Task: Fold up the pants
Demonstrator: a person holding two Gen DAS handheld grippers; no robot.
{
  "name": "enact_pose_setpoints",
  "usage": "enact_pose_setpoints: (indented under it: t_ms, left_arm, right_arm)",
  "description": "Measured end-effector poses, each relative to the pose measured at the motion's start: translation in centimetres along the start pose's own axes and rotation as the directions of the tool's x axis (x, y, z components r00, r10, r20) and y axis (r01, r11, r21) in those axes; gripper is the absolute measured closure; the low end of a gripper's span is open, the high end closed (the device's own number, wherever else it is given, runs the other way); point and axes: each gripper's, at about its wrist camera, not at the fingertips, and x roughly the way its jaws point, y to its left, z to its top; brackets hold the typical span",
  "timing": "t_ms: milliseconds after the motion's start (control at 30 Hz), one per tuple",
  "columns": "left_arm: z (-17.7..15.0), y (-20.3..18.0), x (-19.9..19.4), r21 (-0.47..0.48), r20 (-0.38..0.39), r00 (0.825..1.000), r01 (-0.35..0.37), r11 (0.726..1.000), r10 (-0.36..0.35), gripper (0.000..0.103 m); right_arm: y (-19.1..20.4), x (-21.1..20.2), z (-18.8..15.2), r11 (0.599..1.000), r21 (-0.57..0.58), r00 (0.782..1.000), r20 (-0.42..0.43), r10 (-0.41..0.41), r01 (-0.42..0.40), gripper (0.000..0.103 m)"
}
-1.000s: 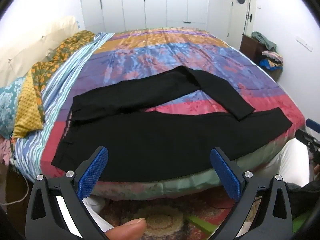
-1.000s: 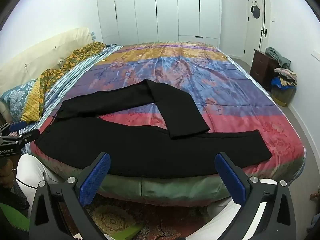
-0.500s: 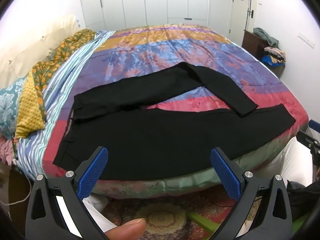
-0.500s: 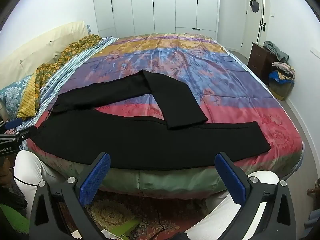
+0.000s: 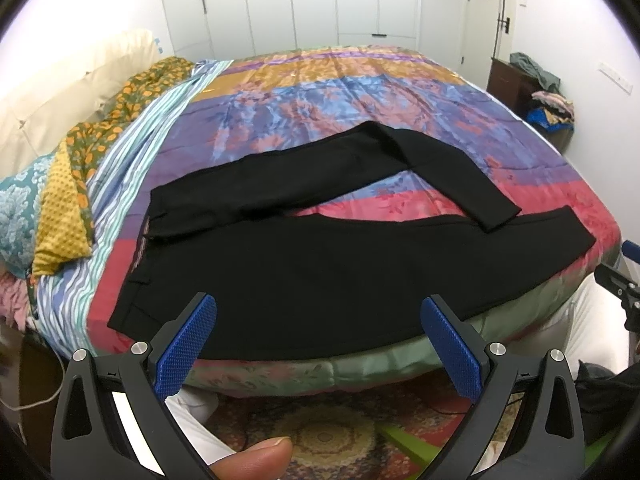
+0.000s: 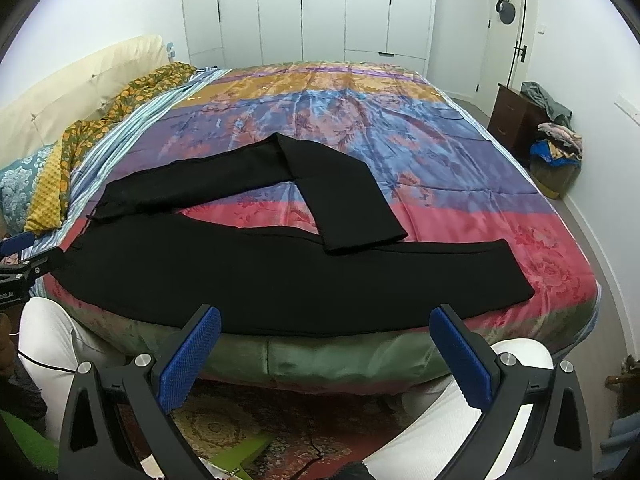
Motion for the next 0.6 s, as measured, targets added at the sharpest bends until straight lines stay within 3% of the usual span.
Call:
enact_pose_setpoints:
  t_ms: [600]
  left_arm:
    - [-0.22,0.16,0.32,0.0,-0.006,1.0,-0.008,1.0,0.008,0.001]
  right_arm:
    - [0.07,0.44,-0.21,1.0,-0.01,0.999,-0.021,-0.025,0.025,0.0]
